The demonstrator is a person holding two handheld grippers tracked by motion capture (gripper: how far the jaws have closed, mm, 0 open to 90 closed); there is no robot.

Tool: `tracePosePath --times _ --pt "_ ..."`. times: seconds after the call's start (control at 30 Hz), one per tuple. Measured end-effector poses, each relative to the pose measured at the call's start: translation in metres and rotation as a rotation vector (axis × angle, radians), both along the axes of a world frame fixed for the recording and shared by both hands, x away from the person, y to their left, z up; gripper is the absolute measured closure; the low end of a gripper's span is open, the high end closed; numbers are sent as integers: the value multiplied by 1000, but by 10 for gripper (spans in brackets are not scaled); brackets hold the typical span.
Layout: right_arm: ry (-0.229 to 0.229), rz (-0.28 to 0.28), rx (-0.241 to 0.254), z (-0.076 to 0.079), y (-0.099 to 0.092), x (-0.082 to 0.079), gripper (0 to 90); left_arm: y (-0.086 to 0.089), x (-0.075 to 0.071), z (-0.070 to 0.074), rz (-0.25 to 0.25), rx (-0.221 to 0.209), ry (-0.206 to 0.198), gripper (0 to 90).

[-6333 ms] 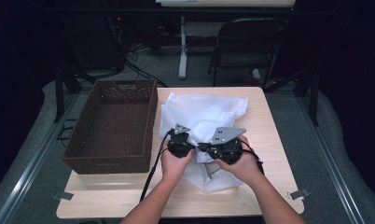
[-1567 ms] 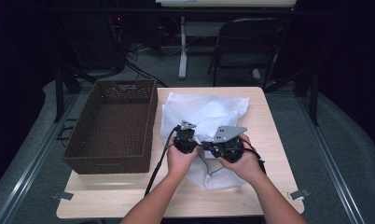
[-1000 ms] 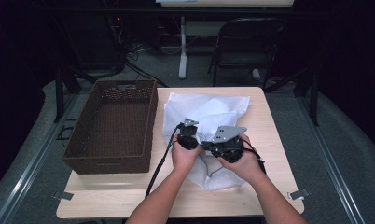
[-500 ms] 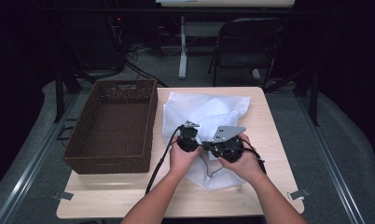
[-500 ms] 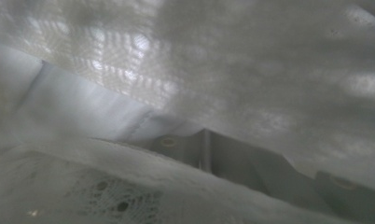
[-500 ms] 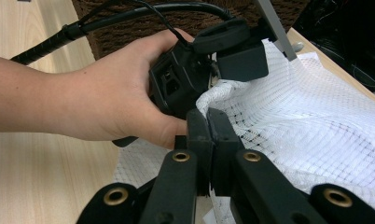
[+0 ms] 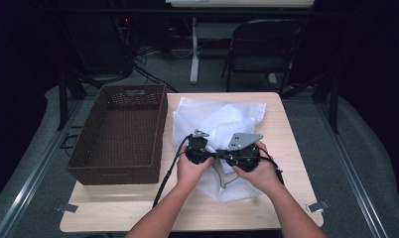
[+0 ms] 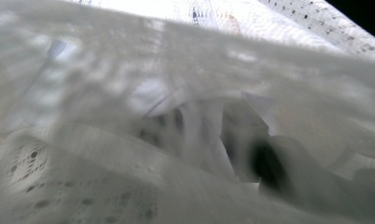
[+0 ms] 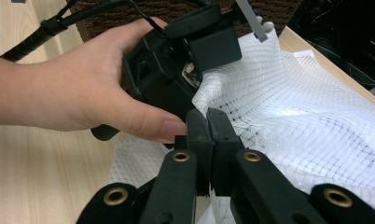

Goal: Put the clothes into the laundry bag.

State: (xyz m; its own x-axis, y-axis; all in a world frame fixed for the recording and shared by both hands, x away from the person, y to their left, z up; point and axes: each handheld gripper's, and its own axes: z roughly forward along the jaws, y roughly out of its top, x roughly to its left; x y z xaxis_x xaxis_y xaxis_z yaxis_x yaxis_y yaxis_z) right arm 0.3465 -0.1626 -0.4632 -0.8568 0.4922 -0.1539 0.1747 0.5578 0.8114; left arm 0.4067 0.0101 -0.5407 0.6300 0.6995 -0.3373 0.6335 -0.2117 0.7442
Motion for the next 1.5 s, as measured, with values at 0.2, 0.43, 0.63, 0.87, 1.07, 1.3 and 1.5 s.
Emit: tracePosePath --times 0.2,0.43,0.63,0.87,1.07,1.3,1.5 --pt "-4 -7 8 1 -2 1 891 6 -6 8 -10 12 -10 604" --pt "-8 -12 17 2 -3 1 891 14 -14 19 -23 14 -27 588" --pt "-12 -23 28 3 -5 1 891 16 -22 25 -40 19 -42 579" --pt "-12 -29 38 4 -7 2 890 24 -28 29 -51 41 -59 578" --pt "-13 -31 39 4 -7 2 890 32 -33 27 -48 44 -54 573" --pt "-11 -36 33 4 -7 3 890 41 -37 22 -31 58 -48 570" --pt "-8 -30 24 3 -6 2 890 48 -39 14 -25 93 -39 571"
